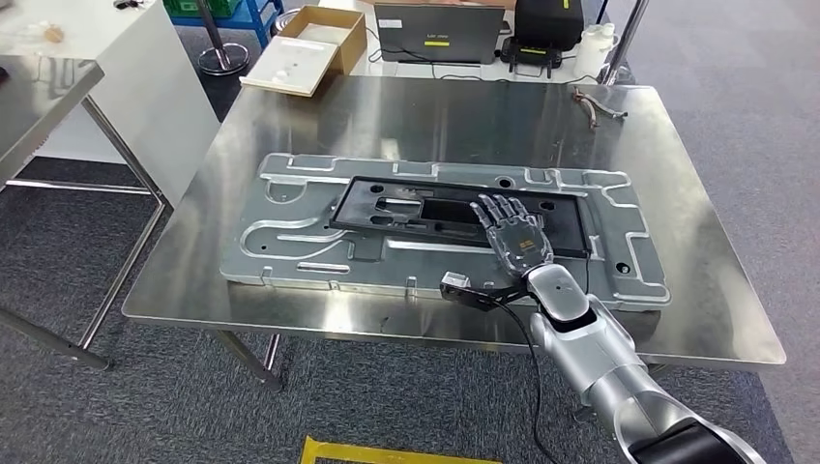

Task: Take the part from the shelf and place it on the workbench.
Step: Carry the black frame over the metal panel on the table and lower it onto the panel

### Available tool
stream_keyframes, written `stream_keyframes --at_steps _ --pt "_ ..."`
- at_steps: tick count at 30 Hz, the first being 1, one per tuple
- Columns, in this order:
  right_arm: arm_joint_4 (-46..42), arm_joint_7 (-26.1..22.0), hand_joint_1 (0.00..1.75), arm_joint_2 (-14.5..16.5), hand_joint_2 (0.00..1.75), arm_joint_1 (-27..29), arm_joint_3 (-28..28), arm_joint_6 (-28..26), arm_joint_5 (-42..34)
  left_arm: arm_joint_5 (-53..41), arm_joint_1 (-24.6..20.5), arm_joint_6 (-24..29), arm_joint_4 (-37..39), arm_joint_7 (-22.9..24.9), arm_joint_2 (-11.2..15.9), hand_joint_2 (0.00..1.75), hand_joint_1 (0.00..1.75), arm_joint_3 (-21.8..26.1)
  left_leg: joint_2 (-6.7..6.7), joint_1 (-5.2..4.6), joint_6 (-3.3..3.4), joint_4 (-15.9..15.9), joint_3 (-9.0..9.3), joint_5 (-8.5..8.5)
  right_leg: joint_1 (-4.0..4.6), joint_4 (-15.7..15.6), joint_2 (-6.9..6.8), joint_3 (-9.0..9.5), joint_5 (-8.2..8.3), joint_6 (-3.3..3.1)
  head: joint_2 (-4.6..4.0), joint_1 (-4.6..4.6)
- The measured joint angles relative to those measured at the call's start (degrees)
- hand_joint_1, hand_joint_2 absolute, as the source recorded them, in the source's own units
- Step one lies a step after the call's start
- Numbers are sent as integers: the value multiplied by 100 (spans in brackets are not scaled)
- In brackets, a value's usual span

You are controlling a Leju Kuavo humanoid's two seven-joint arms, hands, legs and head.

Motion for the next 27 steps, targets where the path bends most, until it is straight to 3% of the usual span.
stream_keyframes --at_steps 2,3,5,7,8,11,12,13,16,17,18,19,21,23,24,27 --pt "0 -1 0 0 175 6 0 1 2 6 5 0 -1 1 3 0 0 1 0 5 -28 557 -130 -300 6 27 -14 -112 64 -2 0 0" --pt "-1 0 0 0 175 6 0 1 4 6 10 0 -1 2 3 0 0 1 1 10 -40 576 -64 -293 5 49 -18 -170 92 8 0 0" --pt "-2 2 0 0 175 -2 0 1 7 6 12 0 -1 5 3 0 0 1 0 33 -59 25 363 -54 -3 120 -18 -280 138 44 0 0" --pt "-16 5 0 -8 175 -17 0 4 10 7 -7 0 -1 8 3 0 0 1 -16 34 -29 -643 773 115 9 209 -14 -364 173 99 0 1" --pt "-22 6 0 -14 175 -18 0 8 12 7 -13 0 -1 9 3 0 0 1 -28 27 7 -811 860 148 15 236 -13 -387 197 132 0 1" --pt "-28 8 0 -24 175 33 0 28 17 7 1 0 0 15 1 0 0 1 -25 1 147 -853 798 257 4 213 -3 -420 300 237 0 2" --pt "-27 10 0 -24 175 49 0 34 19 7 -1 0 1 16 -1 0 0 1 -10 2 190 -862 759 321 -7 250 9 -462 242 267 0 2" --pt "-26 10 0 -23 175 60 1 47 19 8 -9 0 1 16 -2 0 0 1 4 8 234 -873 702 391 -20 381 21 -533 76 295 0 2" --pt "-10 5 0 1 175 143 4 84 20 8 -29 0 2 17 -4 0 0 1 19 7 302 -867 461 581 -43 1352 37 -851 -728 354 0 2" --pt "-4 4 0 15 175 172 4 83 21 7 -25 0 2 17 -4 0 0 1 19 2 301 -859 374 636 -45 1649 39 -903 -857 362 0 2" --pt "-2 4 0 28 175 183 4 79 21 7 -19 0 2 17 -4 0 0 2 20 -3 295 -850 293 685 -44 1780 41 -868 -860 360 0 2" --pt "-2 5 0 40 175 179 4 76 21 7 -14 0 2 17 -4 0 0 2 21 -7 285 -843 222 731 -42 1707 42 -725 -768 348 0 2" --pt "-3 6 0 51 175 149 4 78 20 8 -15 0 2 17 -7 0 0 3 21 -14 258 -835 125 812 -24 1043 44 -161 -540 284 0 2" --pt "-3 6 0 58 175 111 4 81 19 8 -19 0 2 17 -20 0 0 3 16 -25 203 -837 78 889 13 329 43 328 -503 212 0 1" --pt "-2 6 0 62 175 105 4 84 20 8 -19 0 2 17 -26 0 0 3 15 -24 167 -846 67 929 35 152 42 425 -524 185 0 1" --pt "4 5 0 68 175 132 5 92 21 9 -13 -1 2 19 -31 0 0 3 6 -12 54 -855 22 973 27 22 24 381 -399 106 0 1"
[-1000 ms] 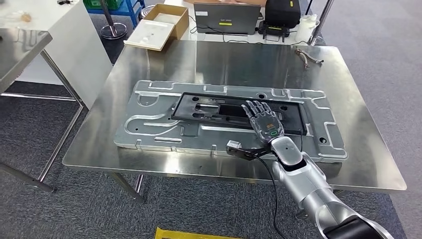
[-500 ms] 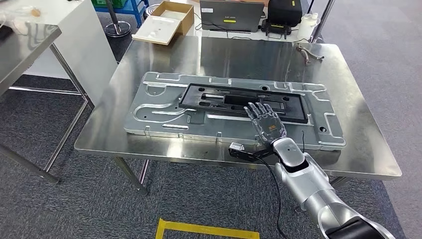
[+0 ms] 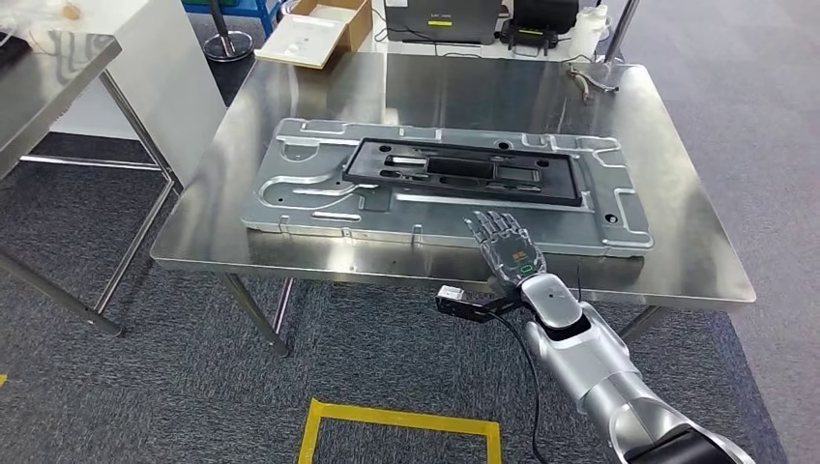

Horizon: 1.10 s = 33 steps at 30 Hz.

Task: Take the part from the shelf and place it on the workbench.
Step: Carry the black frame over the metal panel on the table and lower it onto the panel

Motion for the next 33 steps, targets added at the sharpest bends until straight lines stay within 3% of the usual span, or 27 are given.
stream_keyframes --at_steps 1,2,4,5,6,7,8,10,12,13,15,16,17,19,20,21,22,23,24,25,27,28,30,31,32,33 --pt "3 -1 0 0 175 10 1 2 0 1 3 -2 1 2 -3 0 0 0 -5 1 -30 93 -51 -134 -16 -30 -13 -46 72 -41 0 0" --pt "7 -1 0 -6 175 23 1 4 1 2 4 -3 1 5 -5 0 0 0 -10 3 -54 297 -130 -373 -30 -54 -26 -110 148 -74 0 -1" --pt "12 -1 0 -50 175 60 3 5 2 3 2 -5 2 12 -8 0 0 0 -9 11 -97 975 -313 -956 -13 -45 -42 -288 279 -114 0 -1" --pt "13 -1 0 -86 175 80 7 5 4 3 1 -4 2 14 -8 0 0 0 -9 11 -114 1307 -366 -1118 -8 -29 -47 -387 342 -114 0 -1" --pt "14 -2 0 -125 175 99 11 5 7 3 0 -4 2 15 -8 0 0 0 -9 11 -128 1516 -356 -1133 -5 -7 -51 -491 402 -110 0 0" --pt "14 -2 0 -157 175 113 15 5 10 3 0 -4 2 15 -8 0 0 0 -8 11 -135 1547 -264 -1021 -5 23 -53 -594 456 -100 0 -1" --pt "14 -2 0 -185 175 124 20 5 12 4 -2 -4 2 16 -8 0 0 0 -9 11 -131 1384 -75 -851 -5 61 -53 -698 508 -87 0 -1" --pt "12 -2 0 -213 175 134 23 5 14 5 -16 -4 2 17 -5 0 0 0 -16 -1 -89 649 497 -714 -1 153 -50 -871 595 -45 0 -2" --pt "11 -2 0 -219 175 137 24 5 16 7 -32 -2 2 22 -1 0 0 0 -23 -28 -8 66 863 -820 4 204 -51 -951 681 13 0 -1" --pt "11 -2 0 -221 175 139 25 5 16 8 -35 -2 2 25 1 0 0 0 -24 -46 37 -42 901 -850 3 200 -52 -964 731 46 0 -1" --pt "15 -1 0 -218 175 151 26 8 17 13 -28 -2 2 30 -3 0 0 0 -11 -37 134 -75 825 -749 -4 184 -39 -989 784 112 0 0" --pt "20 -1 0 -209 175 158 27 9 17 14 -29 -2 3 33 -5 0 0 0 1 -25 188 -88 775 -672 -10 251 -22 -1029 668 146 0 0" --pt "25 -1 0 -198 175 165 28 10 17 14 -33 -3 3 34 -8 0 0 0 13 -10 238 -106 708 -589 -20 418 -3 -1093 438 178 0 1" --pt "39 1 0 -163 175 185 30 5 0 14 -38 -3 4 36 -10 0 0 0 25 -4 289 -104 531 -435 -59 1054 17 -1245 -188 233 0 1" --pt "45 2 0 -146 175 209 30 -3 -17 15 -36 -3 4 37 -10 0 0 0 26 -5 291 -97 431 -363 -75 1408 18 -1295 -373 255 0 1" --pt "51 2 0 -131 175 250 30 -22 -44 17 -33 -3 4 39 -11 0 0 0 26 -3 279 -86 329 -293 -89 1673 18 -1293 -405 275 0 1" --pt "56 2 0 -120 175 303 30 -50 -73 21 -30 -3 4 43 -11 0 0 0 26 -1 264 -70 229 -228 -104 1791 18 -1222 -307 289 0 1" --pt "58 1 0 -115 175 361 30 -82 -101 26 -27 -3 4 47 -13 0 0 0 25 3 246 -49 136 -173 -118 1713 17 -1063 -140 296 0 1" --pt "60 1 0 -114 175 415 30 -119 -124 32 -26 -3 4 50 -14 0 0 1 23 6 221 -21 54 -125 -130 1465 16 -817 -5 295 0 1" --pt "58 0 0 -114 175 455 30 -153 -139 38 -23 -3 4 52 -15 0 0 1 21 0 191 11 -19 -86 -128 1079 14 -505 11 285 0 1" --pt "52 -1 0 -114 175 498 29 -209 -150 48 -22 -3 4 55 -17 0 0 3 27 -12 112 58 -112 -3 -106 360 19 -21 -159 232 0 0" --pt "51 -2 0 -114 175 518 29 -227 -158 52 -23 -3 4 55 -17 0 0 5 33 -16 69 59 -138 47 -83 167 25 79 -241 195 0 0" --pt "58 -2 0 -114 175 594 26 -258 -185 61 -18 -1 5 55 -18 0 0 16 33 4 -12 57 -179 112 -71 94 15 31 -192 100 0 0" --pt "68 -2 0 -117 175 646 22 -283 -204 63 -8 0 5 56 -20 0 0 21 27 16 -42 112 -221 24 -70 87 3 -22 -130 44 0 0" --pt "79 -2 0 -127 175 708 15 -325 -222 67 6 2 6 57 -22 0 0 26 21 29 -62 258 -282 -174 -73 76 -12 -85 -61 -13 0 -1" --pt "92 -2 0 -143 175 777 4 -390 -239 70 17 2 6 58 -23 0 0 31 16 40 -74 521 -357 -473 -67 74 -25 -161 8 -54 0 0"
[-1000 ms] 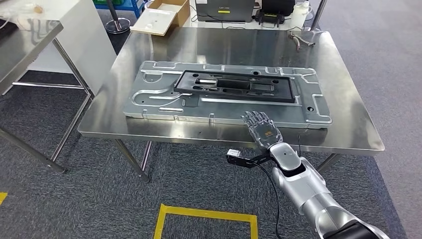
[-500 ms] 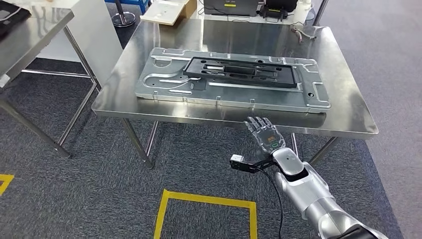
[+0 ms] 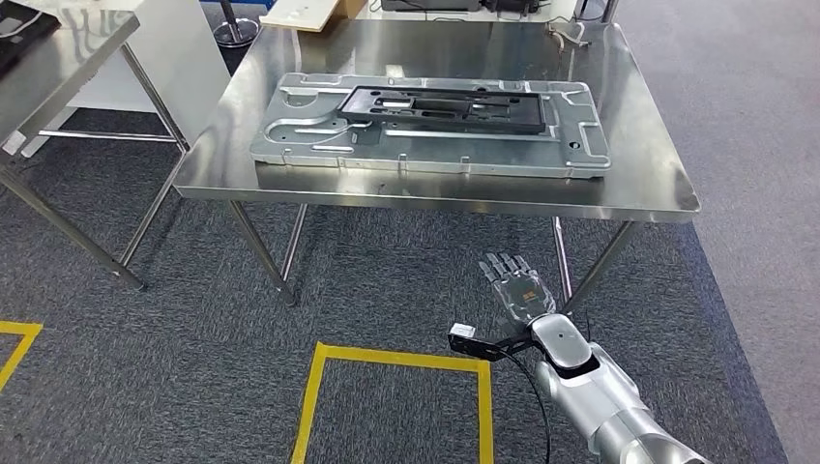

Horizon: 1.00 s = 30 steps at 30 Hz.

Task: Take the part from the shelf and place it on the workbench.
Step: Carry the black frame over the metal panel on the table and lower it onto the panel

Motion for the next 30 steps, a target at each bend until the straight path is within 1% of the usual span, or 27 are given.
stream_keyframes --at_steps 1,2,3,4,5,6,7,9,10,11,12,13,14,15,17,18,19,20,21,22,23,24,25,26,28,29,30 --pt "16 -2 0 -23 175 78 -11 -63 -13 4 9 1 0 1 -1 0 0 2 1 1 -9 338 -76 -310 16 2 -4 -82 66 -30 0 -1" --pt "32 -5 0 -45 175 159 -20 -116 -21 7 13 2 0 1 -1 0 0 5 1 2 -16 703 -132 -536 35 8 -11 -170 133 -47 0 0" --pt "50 -9 0 -61 175 229 -26 -151 -25 8 13 3 0 1 -1 0 0 7 1 1 -18 1000 -146 -625 55 17 -15 -264 201 -53 0 0" --pt "69 -13 0 -71 175 281 -30 -161 -27 8 14 3 0 1 -1 0 0 8 0 -2 -11 1153 -94 -565 74 31 -17 -362 266 -57 0 -1" --pt "86 -15 0 -73 175 315 -35 -163 -28 8 13 3 0 1 -2 0 0 9 -1 -7 9 1131 42 -407 90 51 -14 -465 330 -58 0 -1" --pt "99 -18 0 -74 175 332 -41 -163 -29 8 9 3 0 1 -2 0 0 9 -3 -23 44 920 273 -246 103 74 -8 -561 392 -57 0 -1" --pt "107 -21 0 -74 175 340 -47 -164 -33 8 -2 4 -1 1 3 0 0 9 -7 -44 94 554 578 -198 115 98 -2 -640 448 -47 0 -1" --pt "114 -31 0 -80 175 355 -71 -182 -71 11 -34 7 -3 -1 13 0 0 10 -11 -89 180 -266 1153 -348 129 131 -2 -729 547 -6 0 -1" --pt "118 -51 0 -84 175 386 -106 -218 -126 21 -45 9 -4 -3 17 0 0 14 -12 -109 211 -523 1301 -447 125 126 -11 -740 600 26 0 0" --pt "126 -88 0 -87 175 448 -154 -281 -202 37 -47 9 -4 -5 16 0 0 22 -12 -123 234 -648 1350 -457 118 108 -21 -739 657 59 0 0" --pt "139 -147 0 -86 175 554 -234 -397 -314 64 -36 10 -4 -7 10 0 0 43 -10 -113 263 -681 1326 -405 112 87 -26 -739 700 95 0 0" --pt "156 -222 0 -70 175 704 -341 -549 -447 94 -23 13 -3 -9 2 0 0 69 -9 -100 297 -712 1294 -325 104 99 -12 -751 659 131 0 1" --pt "180 -305 0 -42 175 887 -478 -717 -585 126 -7 20 -3 -9 -7 0 0 99 -6 -79 339 -742 1245 -239 95 191 11 -782 495 164 0 1" --pt "209 -396 0 -2 131 1082 -639 -892 -739 158 8 32 -2 -11 -19 0 0 129 -3 -59 369 -765 1181 -153 81 385 37 -838 223 195 0 1" --pt "300 -610 0 119 44 1452 -1011 -1203 -1093 223 37 75 -2 -19 -38 0 0 187 -1 -60 400 -760 1005 -6 38 1042 68 -975 -396 246 0 1" --pt "366 -730 0 190 0 1615 -1212 -1336 -1288 256 53 98 -2 -27 -51 0 0 221 4 -58 389 -748 908 62 17 1373 71 -1015 -540 272 0 1" --pt "455 -860 0 270 0 1768 -1441 -1456 -1481 286 69 120 -2 -36 -66 0 0 260 13 -53 373 -728 800 125 -7 1600 71 -999 -522 298 0 1" --pt "548 -975 0 343 0 1907 -1661 -1539 -1639 308 83 141 -2 -42 -79 0 0 298 26 -45 349 -697 691 181 -33 1663 70 -904 -378 325 0 1" --pt "651 -1090 0 407 0 2030 -1877 -1611 -1794 330 94 163 -2 -46 -93 0 0 333 39 -33 319 -655 580 229 -63 1543 67 -714 -200 349 0 1" --pt "758 -1207 0 456 0 2133 -2071 -1667 -1946 346 100 187 -2 -47 -106 0 0 366 52 -25 283 -599 479 268 -93 1258 58 -435 -96 370 0 0" --pt "888 -1345 0 491 0 2215 -2266 -1715 -2118 363 107 215 -3 -51 -117 0 0 395 62 -24 247 -531 392 298 -106 843 49 -108 -125 381 0 0" --pt "1055 -1497 0 520 0 2293 -2484 -1754 -2307 383 114 243 -4 -60 -131 0 0 423 70 -27 208 -474 331 325 -107 461 42 170 -235 364 0 -1" --pt "1256 -1639 0 546 0 2374 -2733 -1777 -2484 401 119 271 -4 -75 -142 0 0 451 74 -34 168 -436 300 357 -97 183 34 359 -358 331 0 -1" --pt "1482 -1749 0 565 0 2467 -3000 -1781 -2637 416 127 295 -5 -91 -156 0 0 481 74 -36 132 -423 286 394 -74 30 32 446 -432 284 0 -1" --pt "1930 -1795 0 582 0 2664 -3467 -1703 -2815 432 151 326 -4 -106 -183 0 0 539 69 -12 54 -413 266 403 -58 15 7 399 -375 163 0 0" --pt "2135 -1713 0 578 0 2747 -3655 -1631 -2815 465 142 384 -4 -63 -209 0 0 559 65 2 28 -332 230 262 -54 14 -1 344 -314 102 0 -1" --pt "2319 -1564 0 565 0 2806 -3800 -1545 -2749 528 91 513 -4 47 -305 0 0 578 60 13 8 -150 165 7 -53 12 -10 265 -241 48 0 -1"
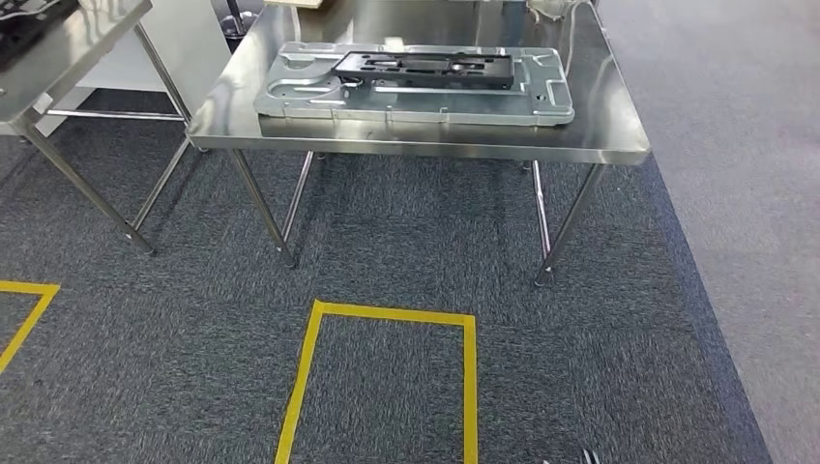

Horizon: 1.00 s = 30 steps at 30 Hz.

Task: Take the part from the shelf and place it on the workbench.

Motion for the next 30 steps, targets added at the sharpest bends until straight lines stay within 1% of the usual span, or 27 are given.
stream_keyframes --at_steps 2,3,4,5,6,7,8,9,10,11,12,13,14,15,16,18,19,20,21,22,23,24,25,26,27,29,30 --pt "299 452 0 -72 0 42 -143 230 277 213 -382 516 -10 403 -295 0 0 50 -17 -12 -8 613 -170 -640 25 10 -25 -203 161 -50 0 -1" --pt "408 662 0 -107 0 35 -156 363 384 315 -660 779 -14 602 -475 0 0 79 -23 -22 -3 935 -234 -837 43 19 -58 -318 244 -55 0 -1" --pt "503 863 0 -132 0 15 -168 547 422 405 -965 981 -17 740 -623 0 0 103 -27 -32 13 1167 -226 -873 64 30 -96 -443 330 -56 0 -1" --pt "585 1030 0 -138 0 -6 -199 751 394 474 -1216 1085 -11 795 -765 0 0 119 -27 -40 39 1260 -127 -770 84 43 -123 -563 410 -61 0 -1" --pt "650 1169 0 -138 0 -27 -246 957 330 541 -1390 1121 -2 793 -870 0 0 128 -28 -53 78 1185 77 -582 103 59 -126 -673 488 -68 0 0" --pt "706 1308 0 -138 0 -44 -307 1174 246 599 -1511 1123 6 765 -967 0 0 134 -34 -73 131 945 383 -411 117 74 -98 -770 564 -72 0 -1" --pt "750 1398 0 -137 0 -53 -366 1339 144 618 -1557 1086 9 715 -1018 0 0 138 -40 -107 196 570 744 -349 125 92 -58 -839 630 -67 0 0" --pt "784 1462 0 -136 0 -47 -434 1474 -3 602 -1534 996 8 634 -1022 0 0 139 -33 -145 261 102 1112 -391 125 104 -16 -887 691 -50 0 1" --pt "816 1503 0 -131 0 -22 -524 1579 -169 562 -1444 834 5 486 -973 0 0 136 -24 -175 308 -308 1395 -496 117 109 20 -918 750 -27 0 1" --pt "848 1531 0 -127 0 14 -628 1661 -336 514 -1283 619 1 275 -871 0 0 133 -9 -203 338 -606 1572 -596 106 106 41 -937 803 1 0 2" --pt "881 1568 0 -122 0 62 -754 1742 -485 486 -1055 398 1 43 -733 0 0 128 12 -214 352 -784 1647 -629 95 85 64 -948 862 35 0 2" --pt "914 1632 0 -119 0 105 -890 1820 -591 473 -813 214 1 -148 -604 0 0 126 28 -203 362 -843 1649 -596 86 80 79 -960 893 62 0 1" --pt "944 1725 0 -116 0 139 -1022 1902 -670 464 -577 107 -3 -259 -478 0 0 127 40 -195 387 -879 1626 -538 83 107 89 -982 835 89 0 1" --pt "972 1834 0 -112 0 173 -1144 1979 -726 453 -381 58 -9 -296 -372 0 0 127 38 -181 416 -905 1579 -462 74 222 94 -1023 665 114 0 1" --pt "997 1942 0 -108 0 197 -1251 2041 -758 438 -248 44 -16 -288 -299 0 0 127 18 -169 437 -914 1513 -387 57 449 93 -1089 392 133 0 2" --pt "1029 2080 0 -102 0 213 -1389 2114 -772 414 -115 47 -26 -254 -209 0 0 126 -59 -170 444 -886 1345 -273 17 1103 93 -1241 -133 178 0 2" --pt "1041 2116 0 -98 0 203 -1439 2132 -771 403 -85 55 -26 -231 -197 0 0 126 -95 -165 426 -861 1258 -223 -4 1416 94 -1288 -213 206 0 2" --pt "1048 2135 0 -90 0 189 -1477 2141 -770 397 -59 65 -26 -214 -193 0 0 126 -124 -156 405 -830 1176 -184 -24 1605 94 -1281 -164 233 0 2" --pt "1053 2150 0 -77 0 175 -1515 2145 -769 390 -36 76 -26 -201 -191 0 0 126 -155 -141 379 -783 1087 -150 -48 1618 96 -1177 -30 261 0 2" --pt "1055 2162 0 -58 0 165 -1546 2145 -769 388 -22 86 -26 -192 -190 0 0 125 -188 -122 351 -726 1013 -130 -74 1419 109 -970 121 285 0 2" --pt "1056 2171 0 -38 0 161 -1572 2146 -772 388 -17 90 -26 -188 -188 0 0 124 -224 -104 321 -659 947 -120 -103 1072 162 -694 198 305 0 2" --pt "1056 2179 0 -16 0 162 -1602 2151 -780 388 -18 96 -26 -187 -183 0 0 122 -263 -92 281 -576 866 -121 -116 679 248 -408 188 313 0 1" --pt "1059 2182 0 2 0 164 -1633 2157 -789 388 -23 103 -26 -187 -175 0 0 121 -299 -89 237 -501 802 -122 -123 372 325 -210 112 300 0 1" --pt "1063 2184 0 15 0 164 -1663 2165 -797 386 -26 113 -26 -186 -165 0 0 118 -334 -92 190 -442 743 -117 -119 188 382 -103 22 273 0 0" --pt "1067 2178 0 23 0 164 -1693 2173 -804 383 -26 125 -26 -183 -154 0 0 117 -371 -92 142 -405 689 -106 -103 118 388 -77 -37 232 0 0" --pt "1072 2130 0 27 0 162 -1734 2195 -804 372 -16 141 -26 -163 -130 0 0 115 -384 -72 68 -343 632 -115 -101 107 292 -103 -31 136 0 1" --pt "1073 2085 0 28 0 163 -1753 2211 -804 366 -12 146 -26 -149 -121 0 0 114 -331 -61 40 -214 569 -208 -100 97 235 -111 -12 88 0 2"
